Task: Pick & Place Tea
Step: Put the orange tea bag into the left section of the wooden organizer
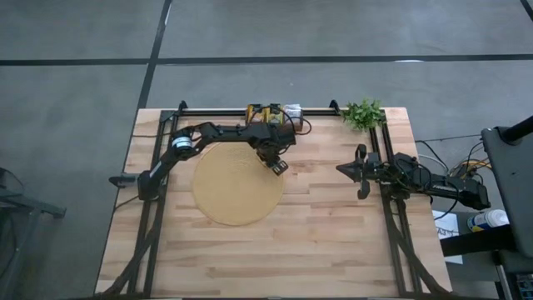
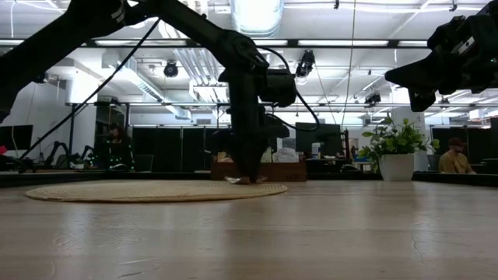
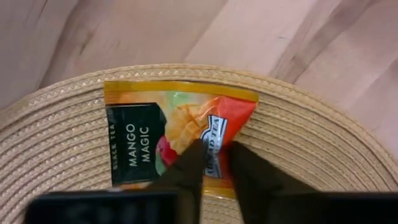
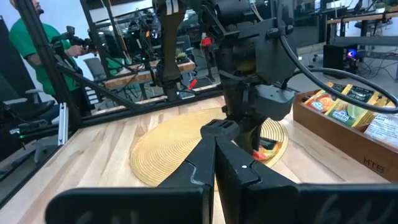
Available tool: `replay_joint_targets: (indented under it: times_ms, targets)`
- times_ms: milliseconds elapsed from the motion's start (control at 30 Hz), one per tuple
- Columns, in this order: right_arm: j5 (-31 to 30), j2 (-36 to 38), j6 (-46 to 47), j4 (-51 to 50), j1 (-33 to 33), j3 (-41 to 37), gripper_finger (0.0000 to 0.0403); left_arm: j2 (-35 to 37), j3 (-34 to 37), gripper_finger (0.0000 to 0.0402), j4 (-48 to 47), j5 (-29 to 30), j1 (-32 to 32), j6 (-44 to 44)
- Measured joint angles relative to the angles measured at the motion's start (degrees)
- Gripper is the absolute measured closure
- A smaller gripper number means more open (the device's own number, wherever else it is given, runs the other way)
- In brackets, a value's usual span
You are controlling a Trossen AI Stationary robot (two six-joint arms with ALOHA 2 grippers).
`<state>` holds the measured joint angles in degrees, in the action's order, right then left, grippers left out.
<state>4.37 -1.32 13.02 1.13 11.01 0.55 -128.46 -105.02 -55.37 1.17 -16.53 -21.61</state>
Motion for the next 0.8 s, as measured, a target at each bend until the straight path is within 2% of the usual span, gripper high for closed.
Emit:
replay_joint_targets:
  times_ms: [100, 267, 367, 467, 667, 800]
  targets:
    - [-0.01, 0.00, 0.00, 0.00, -0.01, -0.02, 0.0394, 0.02, -0.29, 0.0384, -0.16, -0.03, 0.04, 0.62]
    - [0.01, 0.00, 0.00, -0.02, -0.01, -0.01, 0.0394, 0.02, -1.99, 0.0397, -2.73, 0.00, 0.13, 1.54]
    - [-0.01, 0.00, 0.00, -0.01, 0.00, -0.02, 0.0394, 0.02, -4.97, 0.0399, -6.57, 2.17, 0.56, 3.70]
    - [-0.01, 0.00, 0.00, -0.01, 0.00, 0.00, 0.0394, 0.19, -9.03, 0.0400, -11.00, 8.81, 1.14, 7.79]
    - [0.01, 0.00, 0.00, -0.01, 0.00, 0.00, 0.0394, 0.35, -16.01, 0.0400, -12.84, 27.62, 1.58, 22.89]
    - [-0.01, 0.04, 0.00, -0.02, -0.01, -0.02, 0.0394, 0.35, -17.00, 0.0401, -10.31, 32.42, -0.30, 32.43]
